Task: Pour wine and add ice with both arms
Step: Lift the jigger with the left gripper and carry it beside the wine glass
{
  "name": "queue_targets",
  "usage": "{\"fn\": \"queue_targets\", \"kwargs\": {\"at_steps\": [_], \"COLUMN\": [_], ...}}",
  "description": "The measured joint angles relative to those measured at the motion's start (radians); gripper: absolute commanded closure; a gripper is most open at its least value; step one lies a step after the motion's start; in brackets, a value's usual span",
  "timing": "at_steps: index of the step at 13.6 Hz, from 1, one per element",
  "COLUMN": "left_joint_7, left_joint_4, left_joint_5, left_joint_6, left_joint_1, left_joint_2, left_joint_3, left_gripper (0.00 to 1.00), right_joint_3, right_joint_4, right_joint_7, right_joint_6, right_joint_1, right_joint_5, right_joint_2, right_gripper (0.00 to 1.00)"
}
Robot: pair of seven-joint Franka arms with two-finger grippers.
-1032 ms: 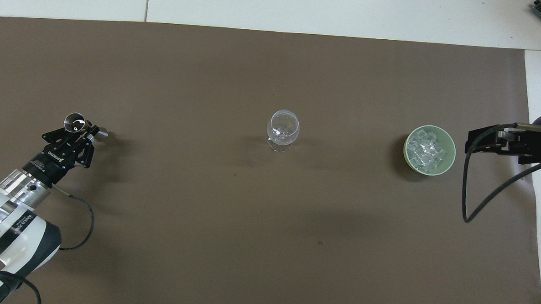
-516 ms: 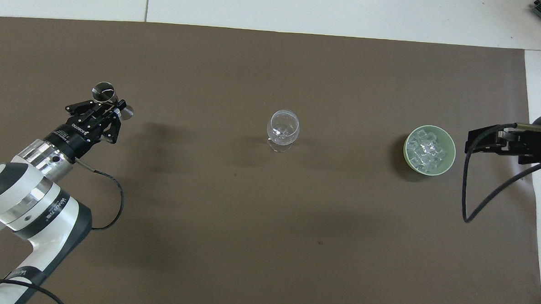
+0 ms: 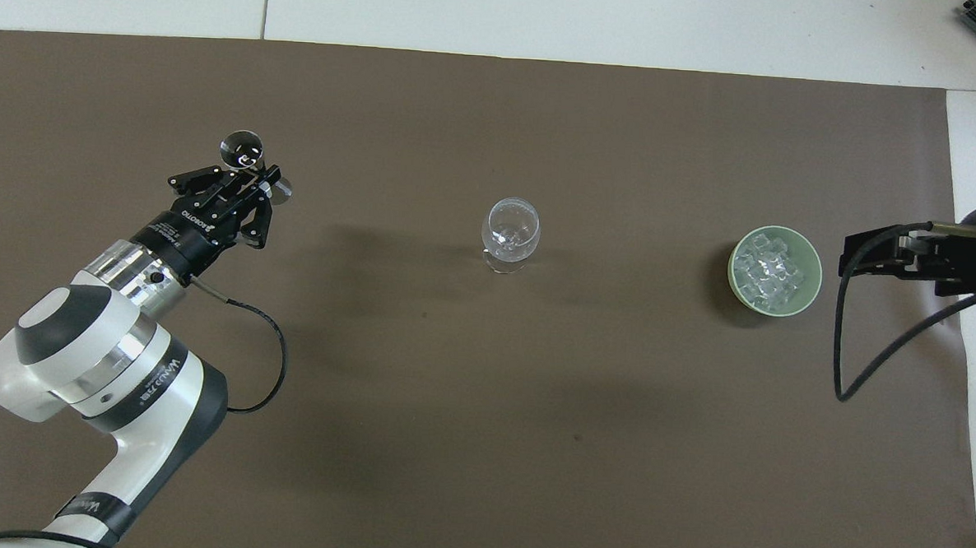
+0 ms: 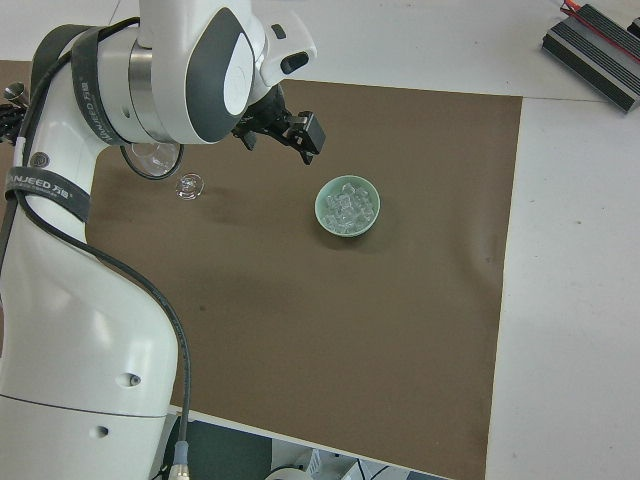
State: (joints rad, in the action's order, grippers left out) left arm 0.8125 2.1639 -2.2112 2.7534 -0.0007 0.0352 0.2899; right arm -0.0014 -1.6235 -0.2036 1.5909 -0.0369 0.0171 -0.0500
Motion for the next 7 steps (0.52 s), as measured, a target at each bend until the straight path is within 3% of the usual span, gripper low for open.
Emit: {"fn": "queue_targets", "kwargs": {"at_steps": [7], "left_joint_7": [0.006], "left_joint_4": [-0.152], "left_joint_5": [0.0], "left_joint_6": [0.181], "left_joint_1": [-0.191], "left_joint_2": [0.079], "left_joint_3": [0.005], "left_gripper": [1.0], "right_joint_3": [0.0], "right_joint_4": [0.0], "right_joint_7": [0.0], "right_joint_6": [0.0], "right_joint_1": [0.0], "right_joint_5": [0.0], "right_joint_2": [0.0], "right_gripper": [0.0]}}
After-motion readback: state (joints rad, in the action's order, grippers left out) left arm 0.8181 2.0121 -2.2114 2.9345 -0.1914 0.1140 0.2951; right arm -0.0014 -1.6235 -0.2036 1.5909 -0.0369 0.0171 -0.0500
